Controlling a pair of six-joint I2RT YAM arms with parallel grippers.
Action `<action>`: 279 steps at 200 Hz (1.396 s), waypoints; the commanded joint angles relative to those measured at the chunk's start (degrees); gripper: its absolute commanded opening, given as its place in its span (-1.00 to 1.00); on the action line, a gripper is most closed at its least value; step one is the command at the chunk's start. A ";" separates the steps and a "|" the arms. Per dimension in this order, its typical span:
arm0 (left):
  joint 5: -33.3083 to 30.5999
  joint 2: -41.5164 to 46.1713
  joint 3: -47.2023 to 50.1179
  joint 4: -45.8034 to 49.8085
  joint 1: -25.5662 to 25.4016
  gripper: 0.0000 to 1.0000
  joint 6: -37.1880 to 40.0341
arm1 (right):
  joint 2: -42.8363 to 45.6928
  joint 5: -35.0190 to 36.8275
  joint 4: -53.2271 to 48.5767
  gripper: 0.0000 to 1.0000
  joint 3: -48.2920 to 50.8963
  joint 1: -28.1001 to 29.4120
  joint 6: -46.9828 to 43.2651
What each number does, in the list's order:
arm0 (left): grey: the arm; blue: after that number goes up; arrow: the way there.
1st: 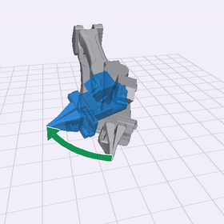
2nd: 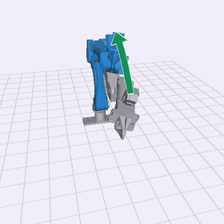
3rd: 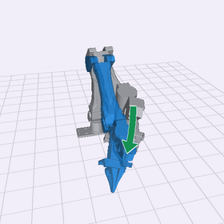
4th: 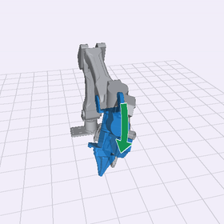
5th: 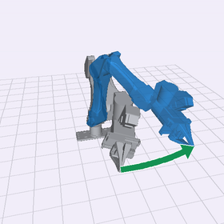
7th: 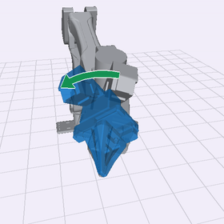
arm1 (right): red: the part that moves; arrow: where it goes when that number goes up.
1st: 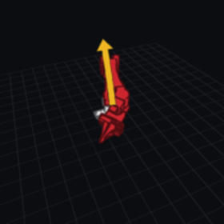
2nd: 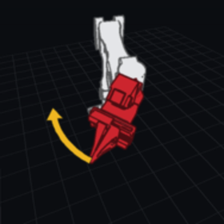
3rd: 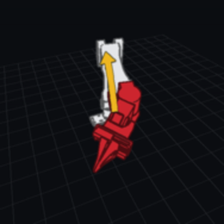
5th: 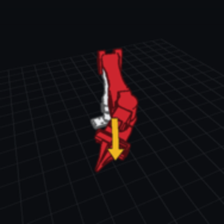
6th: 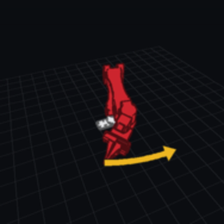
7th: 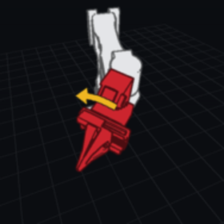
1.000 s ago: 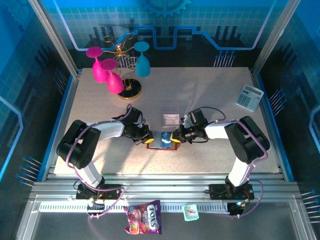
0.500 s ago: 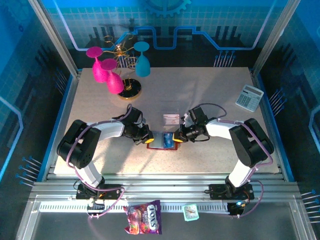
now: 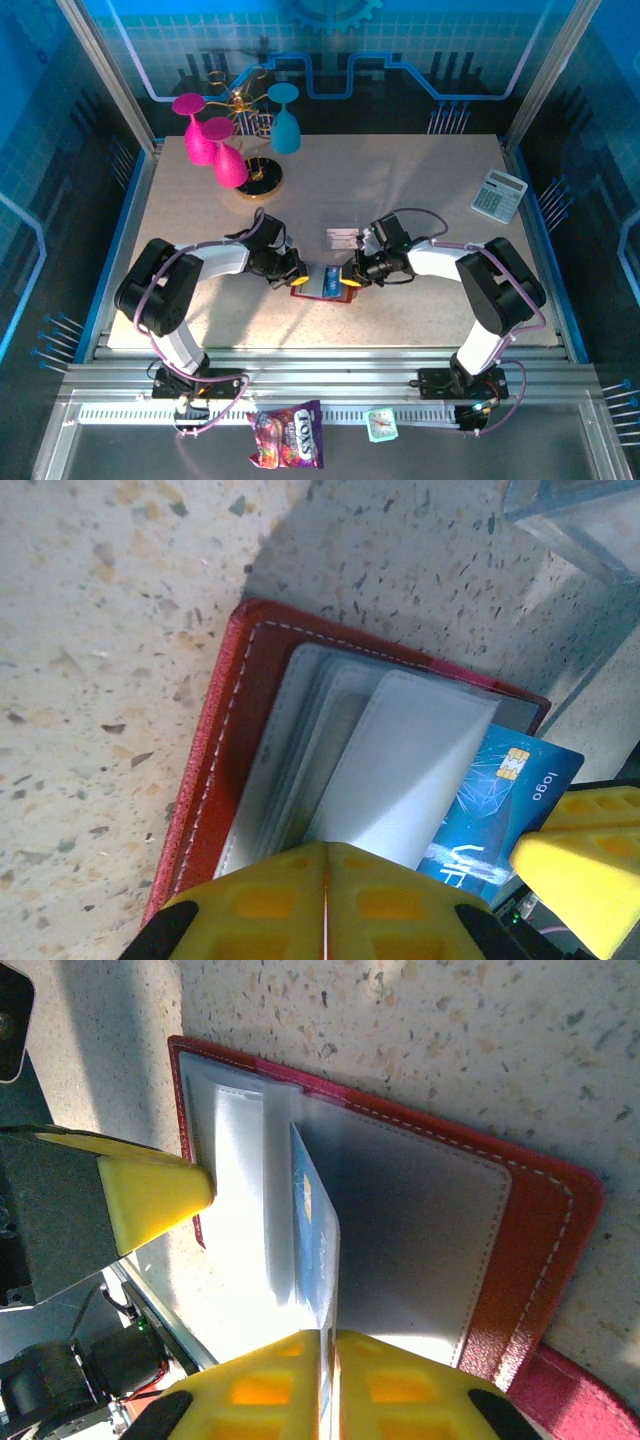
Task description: Take the credit cards out of the card holder
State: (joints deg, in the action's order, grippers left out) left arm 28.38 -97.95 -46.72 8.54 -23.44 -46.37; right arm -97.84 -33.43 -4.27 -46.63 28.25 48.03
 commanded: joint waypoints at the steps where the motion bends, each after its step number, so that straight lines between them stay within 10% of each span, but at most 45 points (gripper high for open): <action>1: 0.19 -1.66 0.30 0.74 -0.37 -0.82 0.07 | 0.72 -0.04 -0.61 -0.70 -0.77 0.75 0.72; 279: -3.14 5.66 0.78 1.99 -0.30 -0.58 -2.85 | -2.79 9.09 -27.27 -0.93 -13.94 -0.30 -17.77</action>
State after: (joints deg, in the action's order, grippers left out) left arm 26.57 -94.35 -46.74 9.85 -23.49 -48.10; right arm -99.29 -25.78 -27.62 -59.07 28.80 33.08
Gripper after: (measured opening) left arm 0.211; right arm 0.066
